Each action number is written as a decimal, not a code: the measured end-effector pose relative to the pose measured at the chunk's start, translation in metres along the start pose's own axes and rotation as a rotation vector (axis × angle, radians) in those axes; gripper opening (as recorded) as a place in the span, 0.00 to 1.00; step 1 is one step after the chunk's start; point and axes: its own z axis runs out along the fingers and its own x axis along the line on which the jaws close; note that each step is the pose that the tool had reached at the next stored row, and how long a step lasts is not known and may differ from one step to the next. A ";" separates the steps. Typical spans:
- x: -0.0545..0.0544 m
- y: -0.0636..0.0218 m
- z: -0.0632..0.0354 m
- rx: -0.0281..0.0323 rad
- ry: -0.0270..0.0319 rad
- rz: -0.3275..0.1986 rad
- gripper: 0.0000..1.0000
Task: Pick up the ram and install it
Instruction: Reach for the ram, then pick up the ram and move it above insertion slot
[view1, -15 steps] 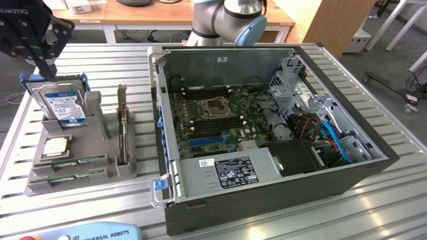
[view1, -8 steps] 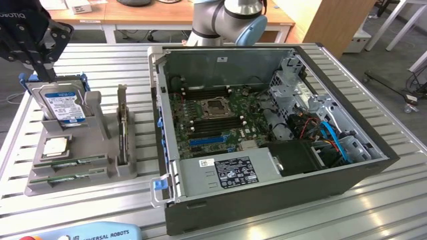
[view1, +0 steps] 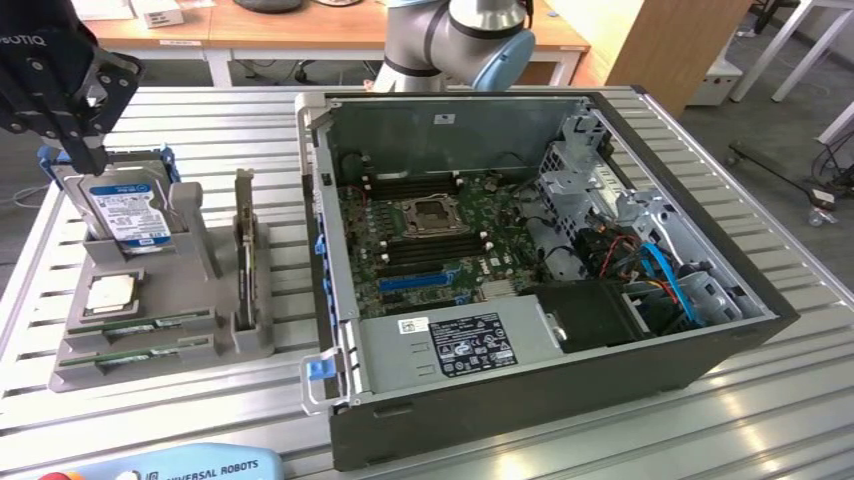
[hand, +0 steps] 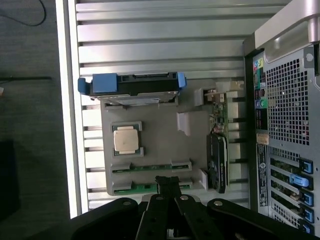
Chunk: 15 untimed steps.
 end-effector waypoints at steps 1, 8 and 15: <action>0.000 -0.0013 -0.0001 0.0001 0.0002 0.000 0.10; 0.000 -0.0021 -0.0001 0.0001 0.0000 0.000 0.10; 0.000 -0.0021 -0.0001 0.0000 0.0000 0.000 0.10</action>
